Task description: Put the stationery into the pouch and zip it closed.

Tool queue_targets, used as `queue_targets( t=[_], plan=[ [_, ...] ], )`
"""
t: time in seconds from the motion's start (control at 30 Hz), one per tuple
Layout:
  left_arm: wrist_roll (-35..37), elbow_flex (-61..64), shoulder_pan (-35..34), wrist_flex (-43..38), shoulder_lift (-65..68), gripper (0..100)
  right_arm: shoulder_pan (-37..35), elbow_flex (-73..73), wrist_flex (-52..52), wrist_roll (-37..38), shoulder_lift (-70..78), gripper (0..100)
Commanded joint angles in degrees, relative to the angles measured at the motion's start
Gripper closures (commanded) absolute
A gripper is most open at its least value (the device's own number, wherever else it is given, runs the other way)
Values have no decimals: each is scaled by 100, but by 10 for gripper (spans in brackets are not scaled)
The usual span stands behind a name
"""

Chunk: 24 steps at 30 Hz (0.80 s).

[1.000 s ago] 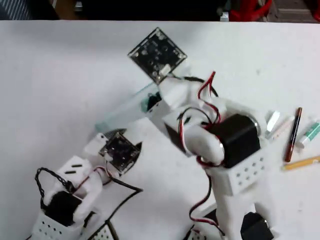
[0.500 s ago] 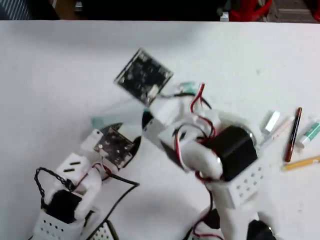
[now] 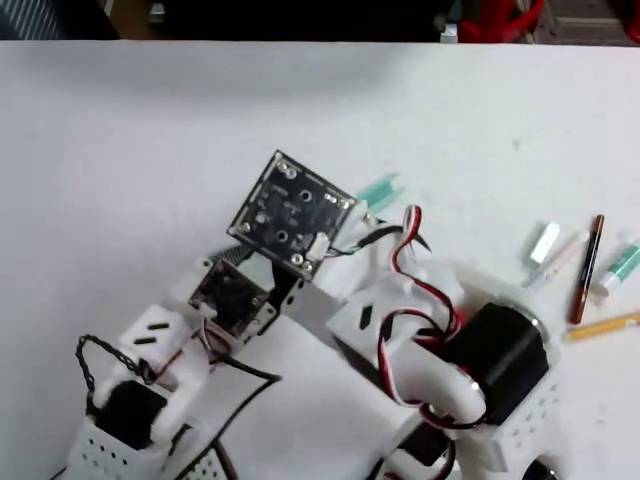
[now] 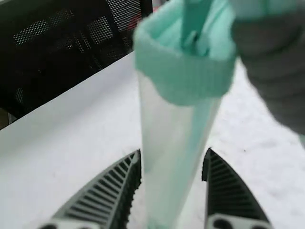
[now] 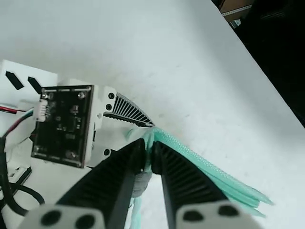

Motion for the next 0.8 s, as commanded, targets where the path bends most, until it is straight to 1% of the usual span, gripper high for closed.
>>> queue_targets(
  t=[0.0, 0.1, 0.27, 0.43, 0.57, 0.63, 0.7, 0.77],
  plan=[
    [70, -316, 92, -343, 22, 782, -40, -18, 4, 299, -101, 981],
    [114, -316, 127, -554, 22, 783, -40, -18, 4, 413, -92, 981],
    [721, -299, 145, -967, 48, 782, -57, 176, 4, 422, -92, 981],
    [800, -264, 558, -879, 48, 785, -66, 800, -84, 422, -136, 981],
    [800, -264, 699, -844, 48, 788, -66, 800, -84, 422, -145, 981],
    [791, -264, 708, -791, 48, 823, -40, 782, -75, 422, -145, 981],
    [703, -273, 708, -774, 40, 882, 13, 782, -84, 431, -145, 981],
    [554, -273, 708, -774, 31, 928, 215, 782, -101, 431, -145, 981]
  ],
)
